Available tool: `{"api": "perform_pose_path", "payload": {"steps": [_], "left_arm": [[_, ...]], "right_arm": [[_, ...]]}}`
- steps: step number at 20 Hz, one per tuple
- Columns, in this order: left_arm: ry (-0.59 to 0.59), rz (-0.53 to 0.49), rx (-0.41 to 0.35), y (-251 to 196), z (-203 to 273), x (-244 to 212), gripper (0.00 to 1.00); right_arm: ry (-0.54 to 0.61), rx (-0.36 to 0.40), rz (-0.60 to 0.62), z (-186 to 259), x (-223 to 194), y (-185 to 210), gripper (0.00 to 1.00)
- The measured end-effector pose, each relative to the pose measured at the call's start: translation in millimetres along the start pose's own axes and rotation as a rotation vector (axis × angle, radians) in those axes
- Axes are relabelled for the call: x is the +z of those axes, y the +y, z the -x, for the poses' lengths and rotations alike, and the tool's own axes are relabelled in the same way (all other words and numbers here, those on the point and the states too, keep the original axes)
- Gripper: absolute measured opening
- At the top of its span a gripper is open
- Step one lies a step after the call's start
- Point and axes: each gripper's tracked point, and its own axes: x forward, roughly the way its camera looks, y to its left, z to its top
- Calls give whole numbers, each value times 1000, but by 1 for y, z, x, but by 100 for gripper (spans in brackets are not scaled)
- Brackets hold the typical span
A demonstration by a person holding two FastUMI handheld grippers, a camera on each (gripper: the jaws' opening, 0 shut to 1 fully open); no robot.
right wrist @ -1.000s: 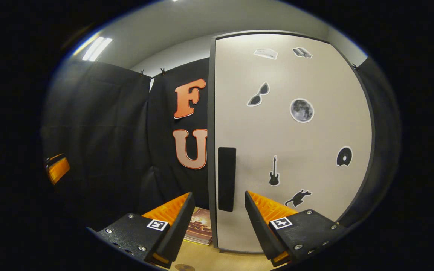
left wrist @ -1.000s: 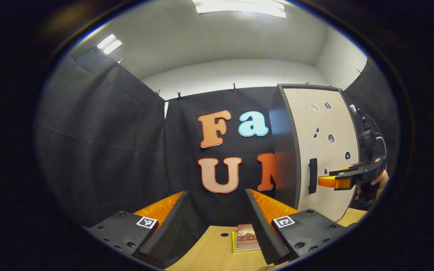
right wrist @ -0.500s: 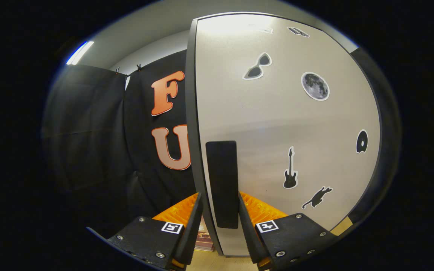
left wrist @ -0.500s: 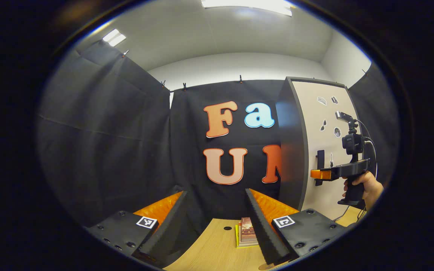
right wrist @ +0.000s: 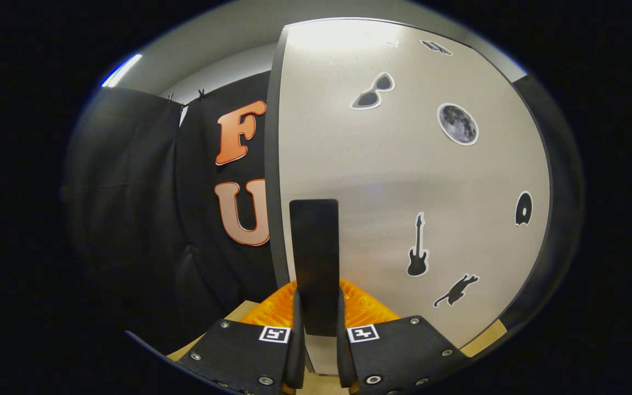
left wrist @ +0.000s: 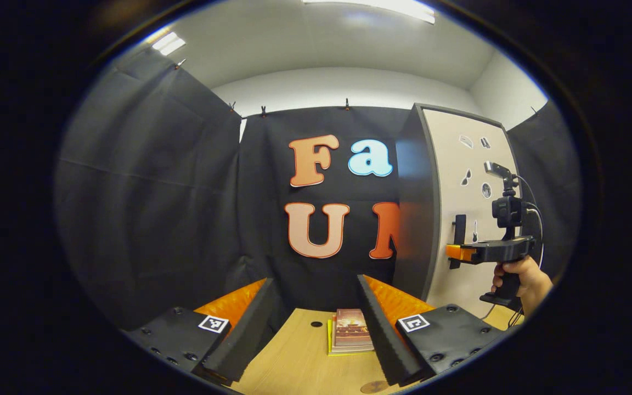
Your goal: Open the cabinet door with the right hand, grasp the bottle in the cabinet with the left hand and place it on the coaster, then close the cabinet door with the right hand.
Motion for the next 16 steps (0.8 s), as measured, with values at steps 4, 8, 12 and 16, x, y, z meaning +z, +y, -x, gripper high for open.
{"api": "perform_pose_path", "payload": {"steps": [4, 8, 12, 16], "left_arm": [[17, 9, -31, -24, -10, -6, 96], [28, -9, -68, -54, 2, -16, 93], [16, -7, -120, -89, -12, -16, 96], [24, 1, -194, -133, -26, -30, 96]], "right_arm": [[-53, 44, 62, 18, 4, 4, 23], [-64, 139, 43, 43, 8, 11, 23], [-98, 185, 26, 53, 6, 7, 22], [-106, 244, 12, 66, 6, 4, 23]]}}
